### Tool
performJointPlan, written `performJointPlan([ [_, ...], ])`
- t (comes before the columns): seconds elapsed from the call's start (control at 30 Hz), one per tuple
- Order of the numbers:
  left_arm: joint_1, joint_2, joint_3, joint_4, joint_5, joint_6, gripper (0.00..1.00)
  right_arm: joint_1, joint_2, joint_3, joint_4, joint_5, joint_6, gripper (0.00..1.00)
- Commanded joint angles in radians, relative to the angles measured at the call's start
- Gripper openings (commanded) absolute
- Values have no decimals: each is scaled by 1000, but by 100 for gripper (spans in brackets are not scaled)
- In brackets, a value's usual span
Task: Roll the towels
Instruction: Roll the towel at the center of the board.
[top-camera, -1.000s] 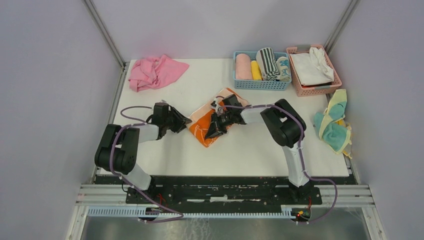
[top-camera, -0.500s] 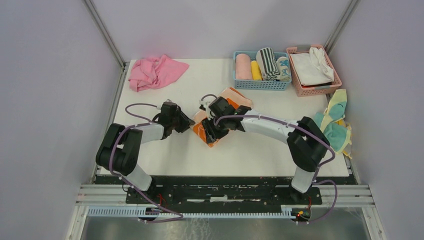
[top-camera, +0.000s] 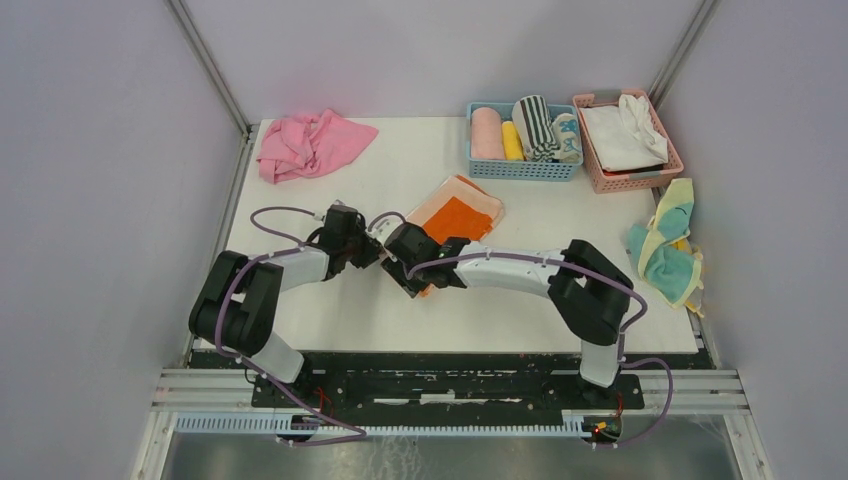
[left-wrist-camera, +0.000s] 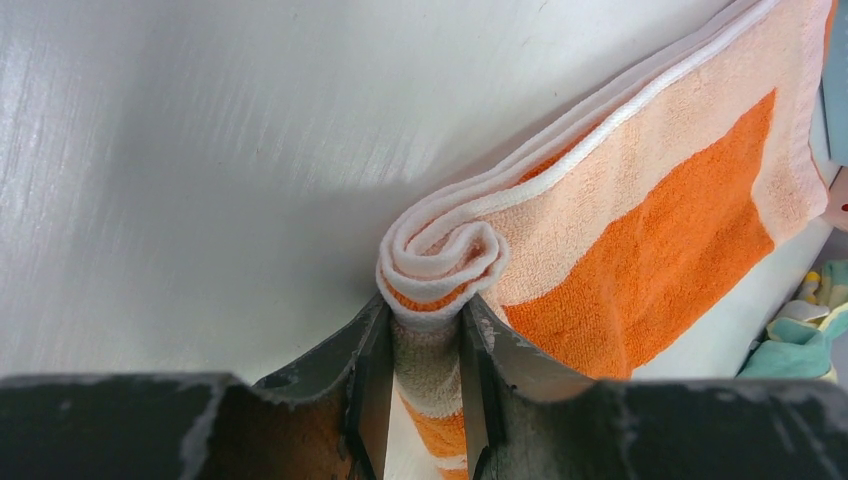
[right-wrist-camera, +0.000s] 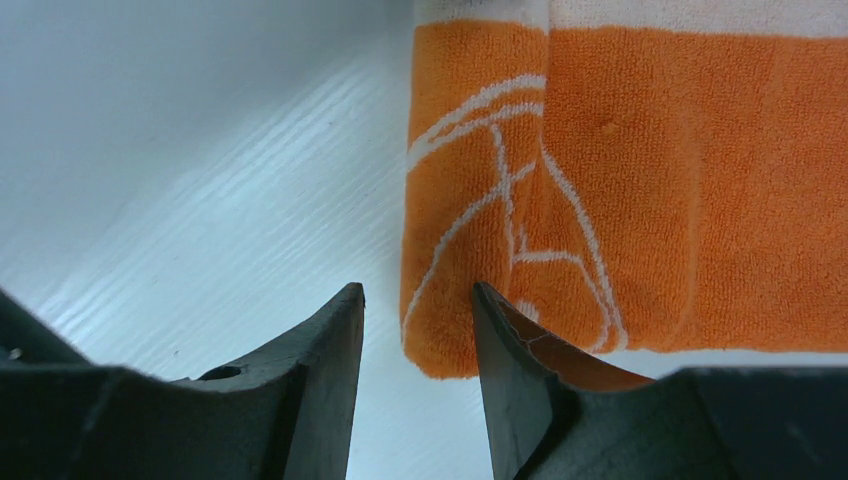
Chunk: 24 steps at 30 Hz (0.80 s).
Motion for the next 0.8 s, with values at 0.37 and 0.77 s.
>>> performJointPlan([
  [0.37,-17,10,-7,-124,-63,40,37,19,208,21,-91,220,-58,56],
  [0.77,-15,-83,-60,-162,-80,47,37,19,229,77,-223,-25,-51,17],
])
